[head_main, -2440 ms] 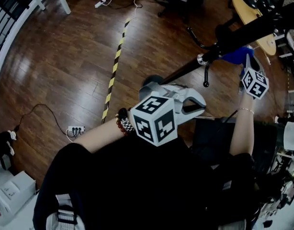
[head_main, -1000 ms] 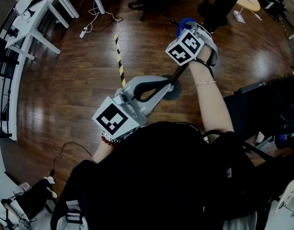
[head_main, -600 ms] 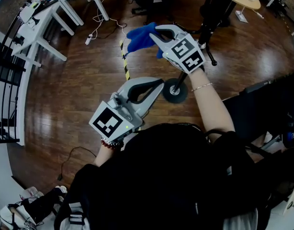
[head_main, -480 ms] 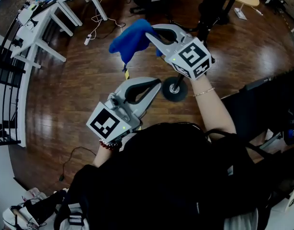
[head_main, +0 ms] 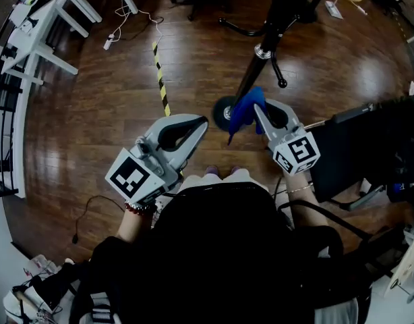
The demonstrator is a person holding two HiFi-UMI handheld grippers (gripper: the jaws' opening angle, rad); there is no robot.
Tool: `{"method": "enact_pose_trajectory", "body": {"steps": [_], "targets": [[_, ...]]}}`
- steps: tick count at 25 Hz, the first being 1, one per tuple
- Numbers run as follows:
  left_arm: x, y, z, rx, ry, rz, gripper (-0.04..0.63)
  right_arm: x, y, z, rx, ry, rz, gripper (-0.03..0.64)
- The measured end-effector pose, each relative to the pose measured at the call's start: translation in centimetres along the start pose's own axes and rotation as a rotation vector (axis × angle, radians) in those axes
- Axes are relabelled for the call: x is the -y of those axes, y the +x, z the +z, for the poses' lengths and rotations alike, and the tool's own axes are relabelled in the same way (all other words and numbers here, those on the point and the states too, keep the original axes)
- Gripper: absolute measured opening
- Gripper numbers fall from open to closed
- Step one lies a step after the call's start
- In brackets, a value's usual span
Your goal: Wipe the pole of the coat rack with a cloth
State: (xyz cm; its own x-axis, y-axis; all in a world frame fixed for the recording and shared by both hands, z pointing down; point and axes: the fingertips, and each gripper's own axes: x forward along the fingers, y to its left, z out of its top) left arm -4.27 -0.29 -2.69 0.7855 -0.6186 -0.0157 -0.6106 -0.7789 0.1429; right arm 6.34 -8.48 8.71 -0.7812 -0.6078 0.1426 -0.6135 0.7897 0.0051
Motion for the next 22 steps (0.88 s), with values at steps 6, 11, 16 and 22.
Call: {"method": "enact_pose_trajectory", "body": {"steps": [6,11,16,22], "targets": [[-1.3,4.0,-7.1,-0.112,0.157,-0.025,0.006,6.5,2.2,-0.2,0.151,-0.210,-0.184,0.035],[-2.0,9.5,-8.5,-0.008,0.141,-0.119,0.006,6.4,5.8,2.0,0.260,-0.416,-0.138,0.035],[-3.7,13.9,-14.3,-0.091,0.218,-0.143,0.006,9.4,6.9,-1.4,0.247,-0.467,-0.201,0.035],[-8.1,16.9,-19.9,-0.091,0.247,-0.076,0.006,10.7,7.3,-4.3,0.340,-0.447,-0.215,0.035]]}}
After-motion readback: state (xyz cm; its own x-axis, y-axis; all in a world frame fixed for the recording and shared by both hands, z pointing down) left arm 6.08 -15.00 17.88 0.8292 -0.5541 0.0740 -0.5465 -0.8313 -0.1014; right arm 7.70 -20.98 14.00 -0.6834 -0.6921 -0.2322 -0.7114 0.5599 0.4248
